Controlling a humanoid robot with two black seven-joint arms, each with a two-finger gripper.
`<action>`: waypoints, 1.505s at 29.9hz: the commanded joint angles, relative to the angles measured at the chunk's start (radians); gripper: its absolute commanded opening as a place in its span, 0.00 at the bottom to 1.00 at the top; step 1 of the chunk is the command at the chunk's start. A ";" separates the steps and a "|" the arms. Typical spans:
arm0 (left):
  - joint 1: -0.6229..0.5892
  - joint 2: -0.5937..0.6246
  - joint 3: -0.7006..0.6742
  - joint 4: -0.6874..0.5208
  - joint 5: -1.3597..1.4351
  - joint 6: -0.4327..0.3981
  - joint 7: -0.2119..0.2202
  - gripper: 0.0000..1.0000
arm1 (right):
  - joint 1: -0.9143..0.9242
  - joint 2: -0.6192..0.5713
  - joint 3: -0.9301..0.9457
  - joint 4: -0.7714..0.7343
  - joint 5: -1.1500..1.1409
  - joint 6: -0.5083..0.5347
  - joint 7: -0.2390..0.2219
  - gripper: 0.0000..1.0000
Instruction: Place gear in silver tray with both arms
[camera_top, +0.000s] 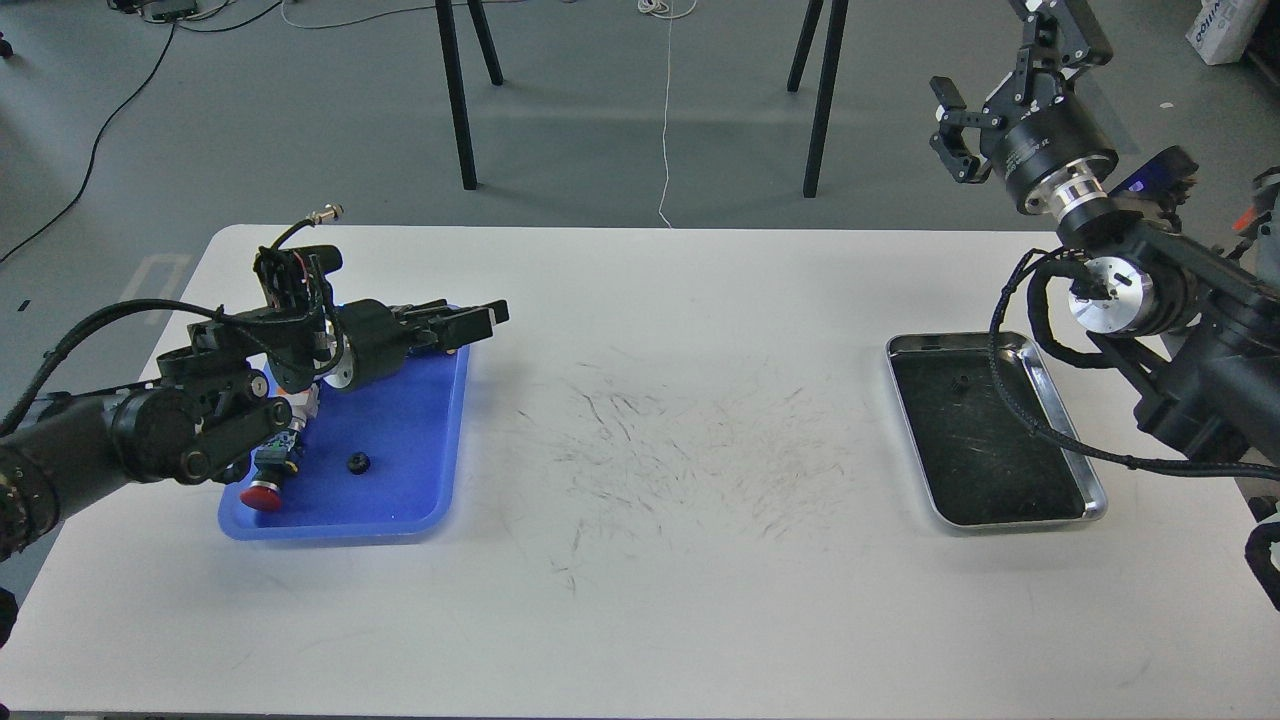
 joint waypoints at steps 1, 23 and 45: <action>-0.003 0.016 0.036 -0.001 0.036 0.020 0.000 1.00 | -0.009 -0.007 0.010 0.028 0.000 -0.002 0.001 0.98; -0.074 0.184 0.059 -0.141 0.152 -0.018 0.000 1.00 | -0.131 -0.092 -0.013 0.071 -0.020 0.032 0.002 0.98; -0.070 0.285 0.154 -0.210 0.407 -0.014 0.000 0.99 | -0.163 -0.076 -0.007 0.059 -0.020 0.029 0.005 0.98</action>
